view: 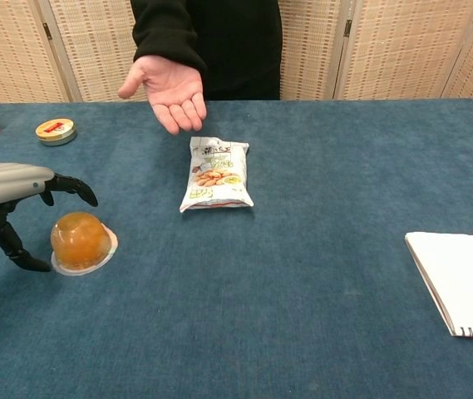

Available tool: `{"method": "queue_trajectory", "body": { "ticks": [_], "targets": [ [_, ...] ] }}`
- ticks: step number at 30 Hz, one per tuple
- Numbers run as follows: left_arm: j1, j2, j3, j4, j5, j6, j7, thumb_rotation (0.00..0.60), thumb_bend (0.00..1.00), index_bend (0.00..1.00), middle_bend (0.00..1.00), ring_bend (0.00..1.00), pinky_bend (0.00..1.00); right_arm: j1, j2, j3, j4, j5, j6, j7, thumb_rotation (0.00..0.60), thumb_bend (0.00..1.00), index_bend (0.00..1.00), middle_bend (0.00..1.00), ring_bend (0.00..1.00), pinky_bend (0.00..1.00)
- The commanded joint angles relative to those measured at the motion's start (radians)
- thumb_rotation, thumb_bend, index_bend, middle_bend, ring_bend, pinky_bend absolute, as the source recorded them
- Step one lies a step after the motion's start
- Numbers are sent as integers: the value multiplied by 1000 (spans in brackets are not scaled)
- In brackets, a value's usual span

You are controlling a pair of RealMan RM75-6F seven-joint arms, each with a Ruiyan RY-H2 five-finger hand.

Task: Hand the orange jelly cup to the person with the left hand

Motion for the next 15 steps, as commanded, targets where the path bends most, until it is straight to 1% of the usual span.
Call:
{"method": "queue_trajectory", "body": {
  "ticks": [1,7,10,14,15],
  "targets": [
    [-22,-11,7,27,-11,-25,-20,600,132,236,200,154,276,0,-1,5,-4,9,-2,-3,600,261,0,0,0,0],
    [-38,-41,17,76,4,-38,-81,600,132,261,222,176,291,-6,-4,6,-8,12,3,-11,600,262,0,0,0,0],
    [-51,-56,19,119,18,-50,-114,600,132,276,244,182,296,-9,-4,9,-9,18,4,-17,600,262,0,0,0,0],
    [-62,-82,19,174,51,-50,-170,600,132,344,351,246,363,-12,-5,17,-11,38,4,-19,600,262,0,0,0,0],
    [-63,-88,19,183,57,-51,-184,600,132,351,362,253,370,-13,-4,18,-12,41,5,-19,600,262,0,0,0,0]
  ]
}}
